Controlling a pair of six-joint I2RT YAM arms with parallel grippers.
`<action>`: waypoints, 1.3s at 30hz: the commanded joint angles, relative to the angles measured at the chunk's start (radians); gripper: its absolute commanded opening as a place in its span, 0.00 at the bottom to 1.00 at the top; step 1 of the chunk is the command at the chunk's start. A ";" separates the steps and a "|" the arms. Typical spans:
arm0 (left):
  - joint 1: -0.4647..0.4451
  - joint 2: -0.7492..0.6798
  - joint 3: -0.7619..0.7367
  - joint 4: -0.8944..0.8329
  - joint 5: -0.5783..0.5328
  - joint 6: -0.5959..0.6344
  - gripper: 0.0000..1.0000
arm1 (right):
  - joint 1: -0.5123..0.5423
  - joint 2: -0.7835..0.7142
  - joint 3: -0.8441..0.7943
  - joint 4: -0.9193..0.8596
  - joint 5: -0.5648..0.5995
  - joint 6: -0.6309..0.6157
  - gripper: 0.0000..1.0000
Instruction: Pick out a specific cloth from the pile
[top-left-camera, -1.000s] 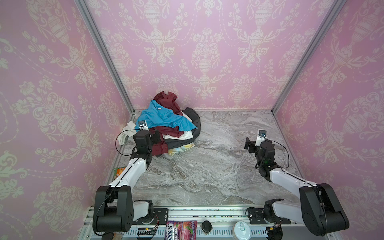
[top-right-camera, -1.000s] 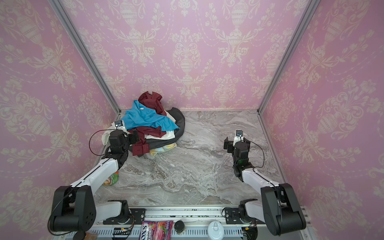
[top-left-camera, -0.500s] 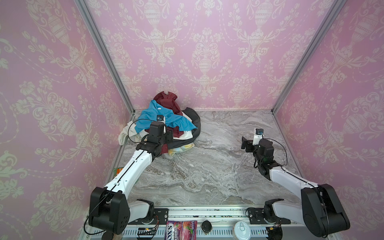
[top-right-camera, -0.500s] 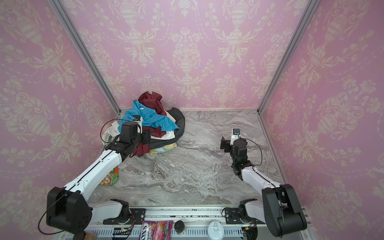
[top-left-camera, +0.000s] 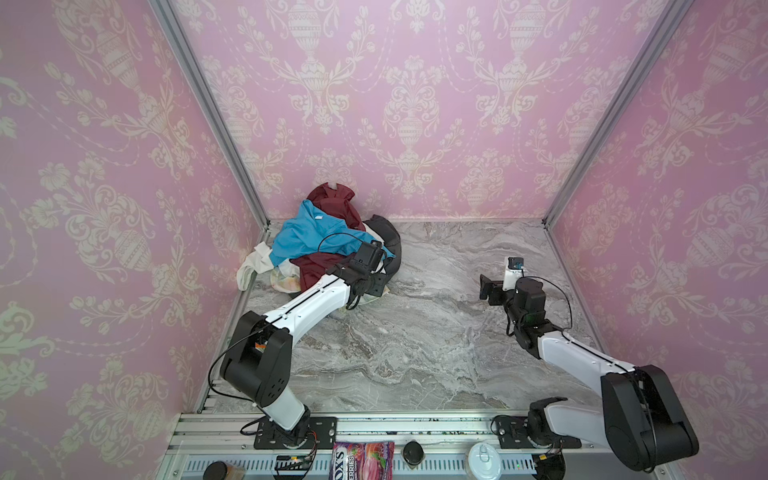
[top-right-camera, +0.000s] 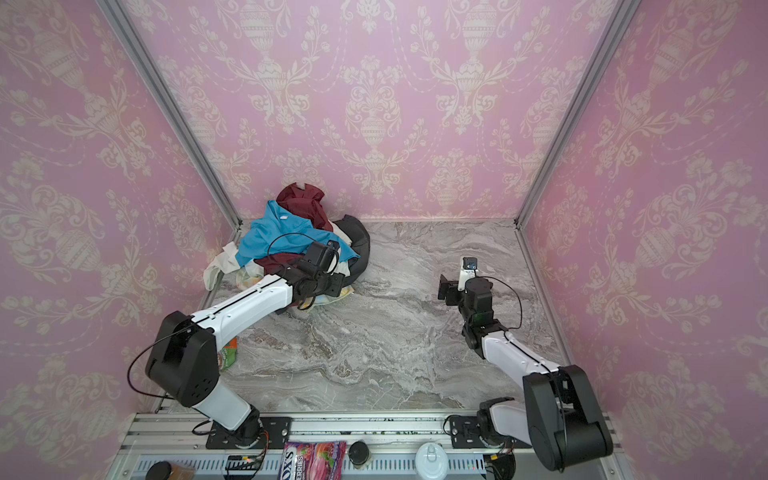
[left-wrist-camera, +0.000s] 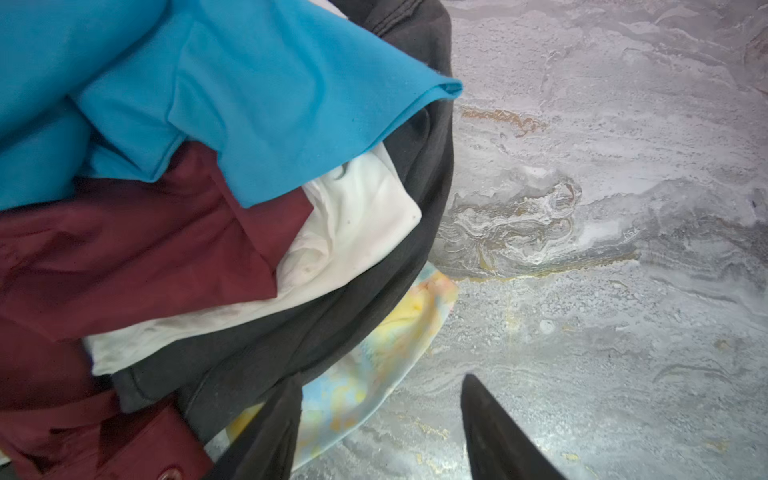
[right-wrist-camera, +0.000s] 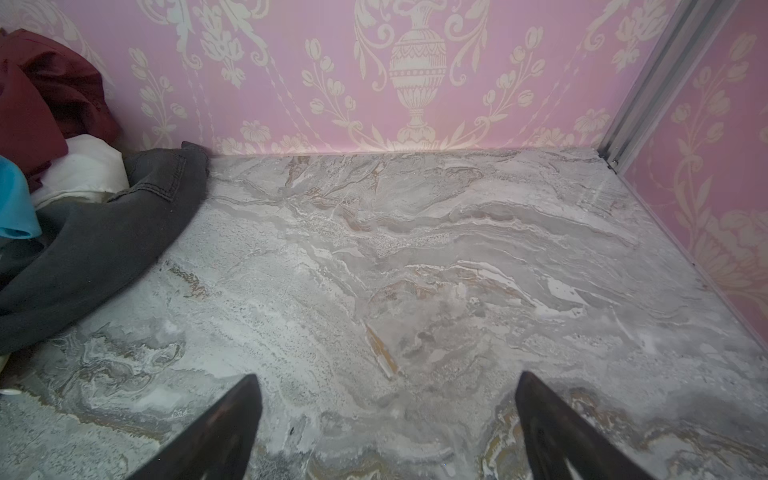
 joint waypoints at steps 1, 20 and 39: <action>-0.018 0.055 0.065 -0.065 -0.042 0.029 0.63 | 0.007 0.015 0.031 -0.008 -0.004 0.012 0.96; -0.021 0.350 0.405 -0.204 -0.085 -0.027 0.59 | 0.006 0.063 0.067 -0.009 0.004 0.020 0.95; 0.026 0.444 0.443 -0.205 -0.114 -0.075 0.42 | 0.006 0.078 0.072 0.009 -0.014 0.029 0.95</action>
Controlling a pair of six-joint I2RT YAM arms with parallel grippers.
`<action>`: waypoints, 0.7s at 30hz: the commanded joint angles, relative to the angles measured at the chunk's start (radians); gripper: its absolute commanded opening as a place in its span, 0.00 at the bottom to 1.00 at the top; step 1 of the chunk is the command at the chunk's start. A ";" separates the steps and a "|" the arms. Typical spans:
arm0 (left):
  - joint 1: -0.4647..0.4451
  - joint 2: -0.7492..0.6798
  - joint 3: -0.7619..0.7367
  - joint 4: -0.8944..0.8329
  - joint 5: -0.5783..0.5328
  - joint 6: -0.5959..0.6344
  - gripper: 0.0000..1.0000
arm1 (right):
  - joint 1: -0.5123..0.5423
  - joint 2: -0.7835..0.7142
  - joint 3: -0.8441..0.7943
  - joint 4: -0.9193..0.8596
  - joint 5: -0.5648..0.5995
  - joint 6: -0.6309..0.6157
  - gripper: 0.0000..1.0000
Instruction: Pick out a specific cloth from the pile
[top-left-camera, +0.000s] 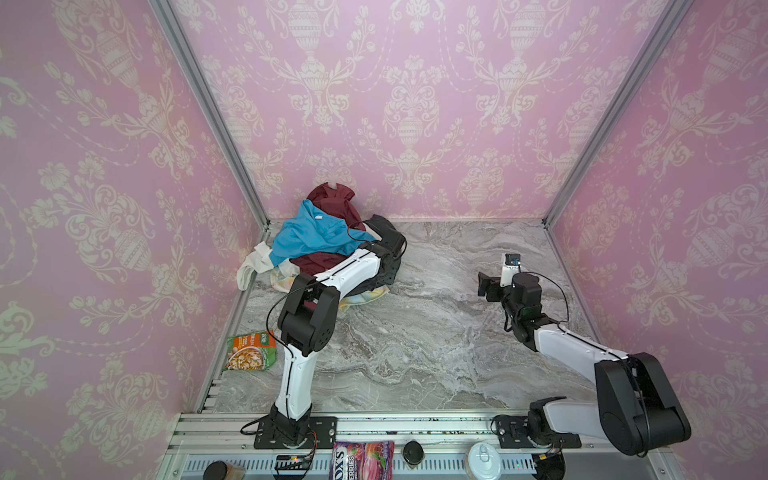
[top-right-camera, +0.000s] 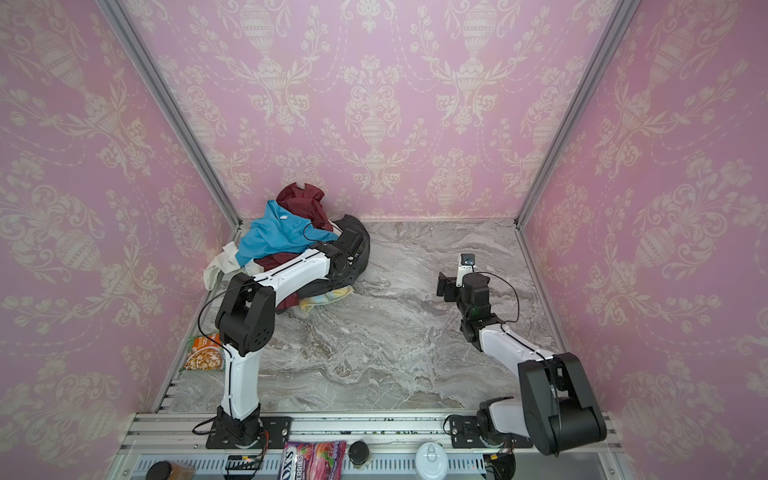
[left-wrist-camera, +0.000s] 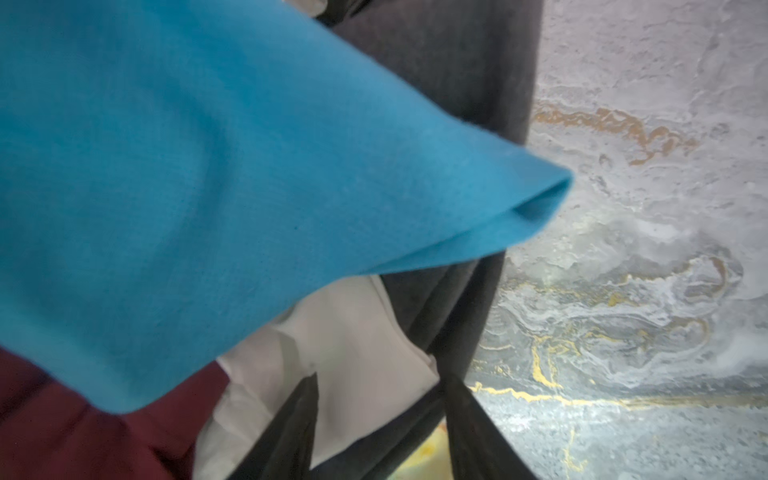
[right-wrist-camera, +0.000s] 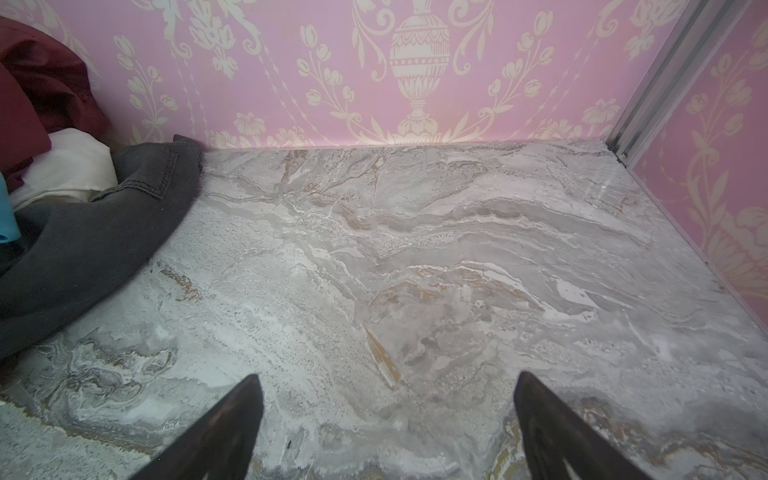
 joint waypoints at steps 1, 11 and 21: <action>0.015 0.016 0.015 0.010 -0.028 -0.023 0.40 | 0.006 0.007 0.020 0.016 -0.010 0.023 0.95; 0.034 -0.022 0.047 0.023 -0.043 0.000 0.03 | 0.006 0.011 0.024 0.012 -0.010 0.023 0.95; 0.037 -0.101 0.068 0.006 -0.049 0.035 0.00 | 0.006 0.011 0.026 0.013 -0.012 0.021 0.95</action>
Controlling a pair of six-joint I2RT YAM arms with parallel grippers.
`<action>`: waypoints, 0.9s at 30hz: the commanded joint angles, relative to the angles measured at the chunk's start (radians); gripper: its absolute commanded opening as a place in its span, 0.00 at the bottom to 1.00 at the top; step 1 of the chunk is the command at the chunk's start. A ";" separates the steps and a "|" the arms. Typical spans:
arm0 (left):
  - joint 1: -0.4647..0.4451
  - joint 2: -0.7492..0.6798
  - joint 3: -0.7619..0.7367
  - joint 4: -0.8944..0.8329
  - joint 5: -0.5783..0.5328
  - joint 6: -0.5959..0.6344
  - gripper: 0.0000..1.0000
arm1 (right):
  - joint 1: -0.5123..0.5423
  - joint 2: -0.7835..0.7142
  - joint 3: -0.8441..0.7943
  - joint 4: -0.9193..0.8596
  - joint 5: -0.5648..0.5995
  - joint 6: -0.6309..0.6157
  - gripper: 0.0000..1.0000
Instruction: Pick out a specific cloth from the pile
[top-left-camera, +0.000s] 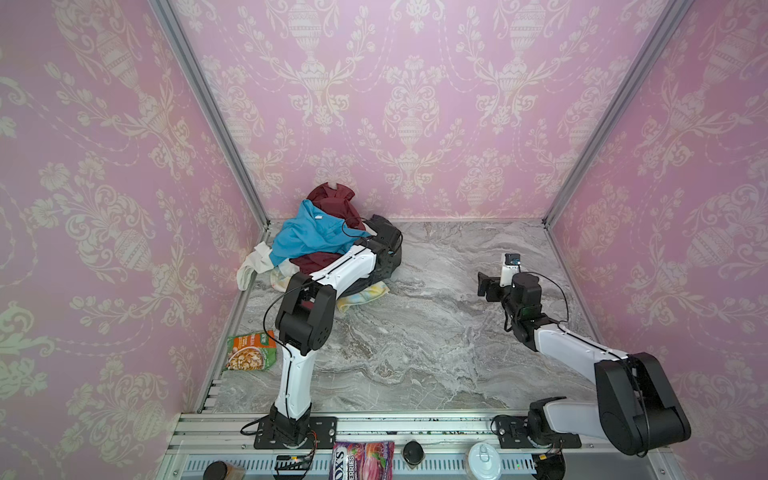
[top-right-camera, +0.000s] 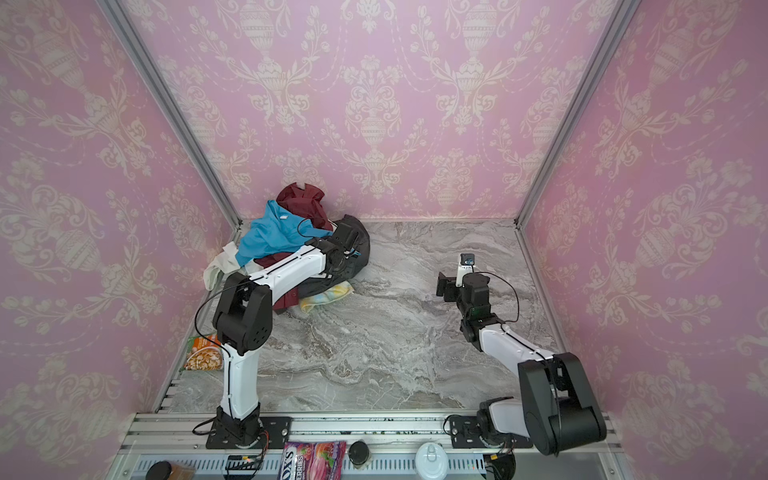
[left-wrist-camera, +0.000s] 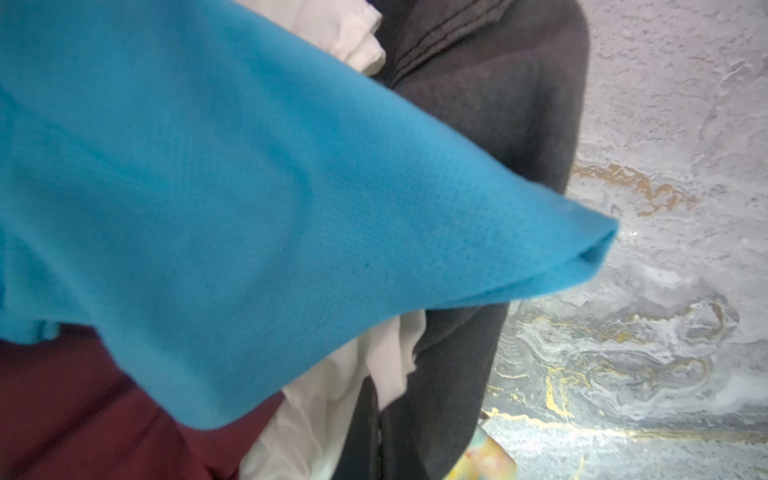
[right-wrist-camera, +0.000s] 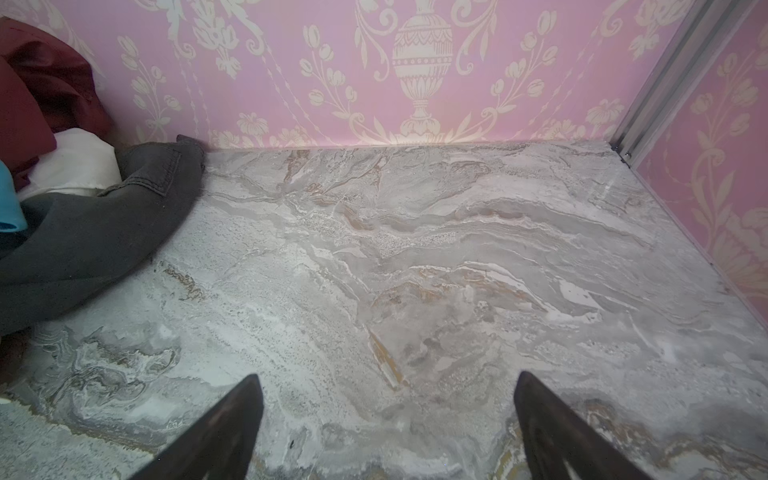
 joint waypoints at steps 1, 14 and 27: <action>0.011 -0.084 0.038 0.000 -0.042 0.037 0.01 | 0.006 0.011 0.024 0.013 -0.009 0.020 0.95; 0.022 -0.092 0.014 0.001 -0.017 0.028 0.08 | 0.006 0.006 0.017 0.019 -0.006 0.021 0.95; 0.039 -0.127 0.030 0.003 0.038 0.023 0.00 | 0.008 0.005 0.017 0.019 -0.011 0.018 0.95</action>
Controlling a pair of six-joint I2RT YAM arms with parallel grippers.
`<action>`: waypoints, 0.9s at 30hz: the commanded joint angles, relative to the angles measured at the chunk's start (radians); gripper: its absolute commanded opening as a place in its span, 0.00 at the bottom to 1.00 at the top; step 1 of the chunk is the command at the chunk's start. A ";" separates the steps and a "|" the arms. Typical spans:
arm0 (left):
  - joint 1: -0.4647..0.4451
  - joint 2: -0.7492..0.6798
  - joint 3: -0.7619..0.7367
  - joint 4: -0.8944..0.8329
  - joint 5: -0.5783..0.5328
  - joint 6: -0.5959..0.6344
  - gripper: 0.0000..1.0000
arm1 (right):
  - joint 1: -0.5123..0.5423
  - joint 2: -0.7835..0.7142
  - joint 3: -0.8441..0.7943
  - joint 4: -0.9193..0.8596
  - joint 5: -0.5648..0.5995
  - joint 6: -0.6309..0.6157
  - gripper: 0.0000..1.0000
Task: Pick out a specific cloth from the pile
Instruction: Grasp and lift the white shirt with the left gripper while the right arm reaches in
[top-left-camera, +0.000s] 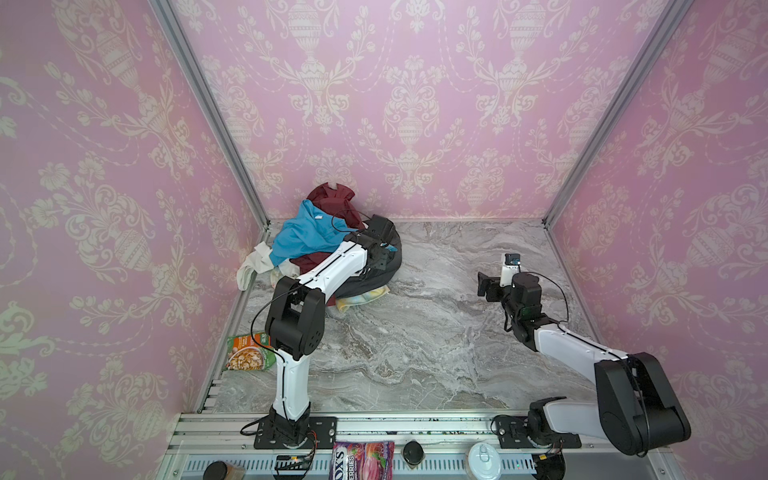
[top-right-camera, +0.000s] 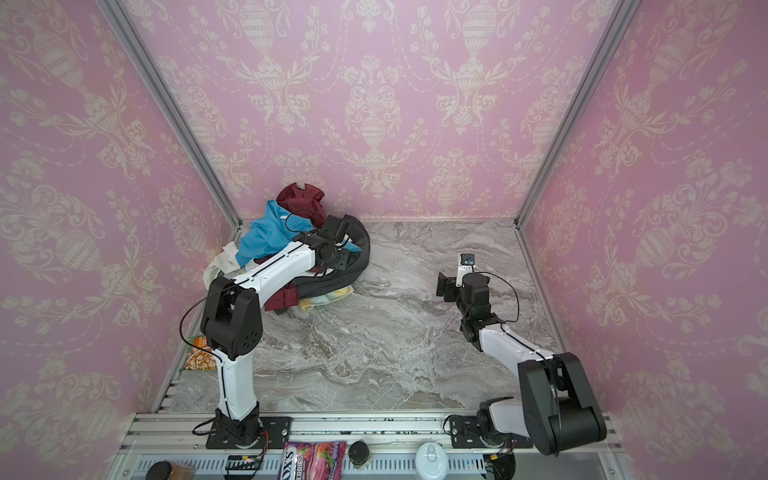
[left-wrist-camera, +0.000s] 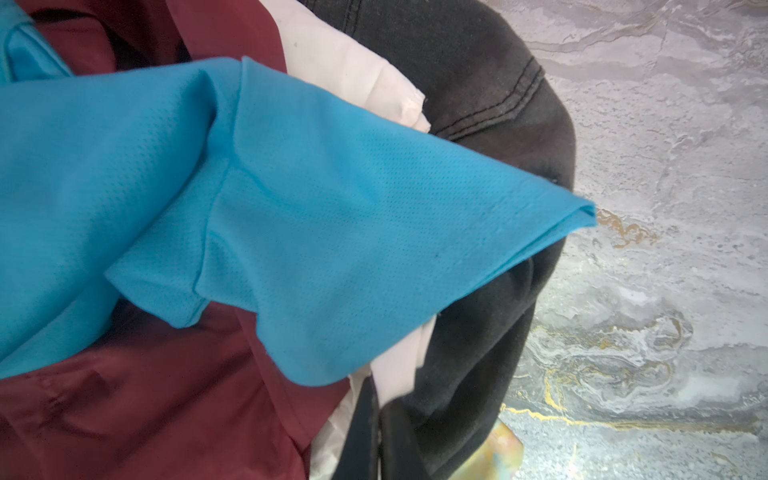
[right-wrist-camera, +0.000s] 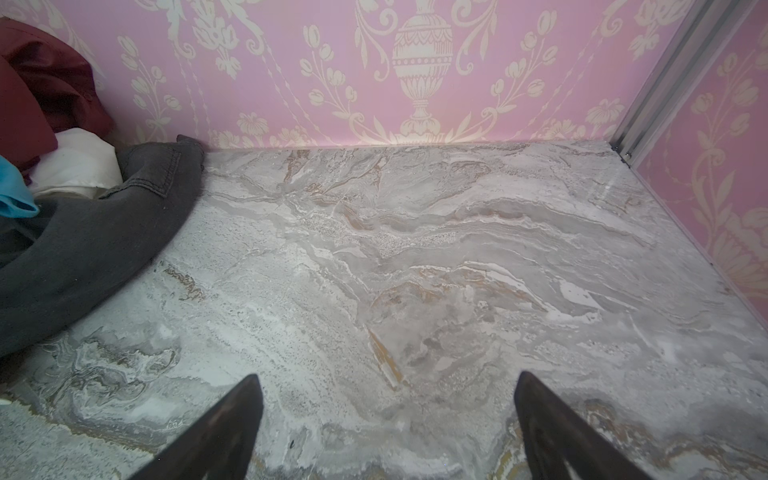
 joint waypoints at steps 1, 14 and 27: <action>0.006 -0.077 0.037 -0.006 0.028 0.009 0.00 | 0.008 0.006 0.019 0.018 -0.012 0.020 0.95; 0.064 -0.200 0.308 -0.047 0.111 0.016 0.00 | 0.181 -0.063 0.092 -0.061 -0.006 -0.023 0.95; 0.098 -0.124 0.742 -0.125 0.205 -0.022 0.00 | 0.332 0.075 0.342 -0.019 -0.070 0.038 0.96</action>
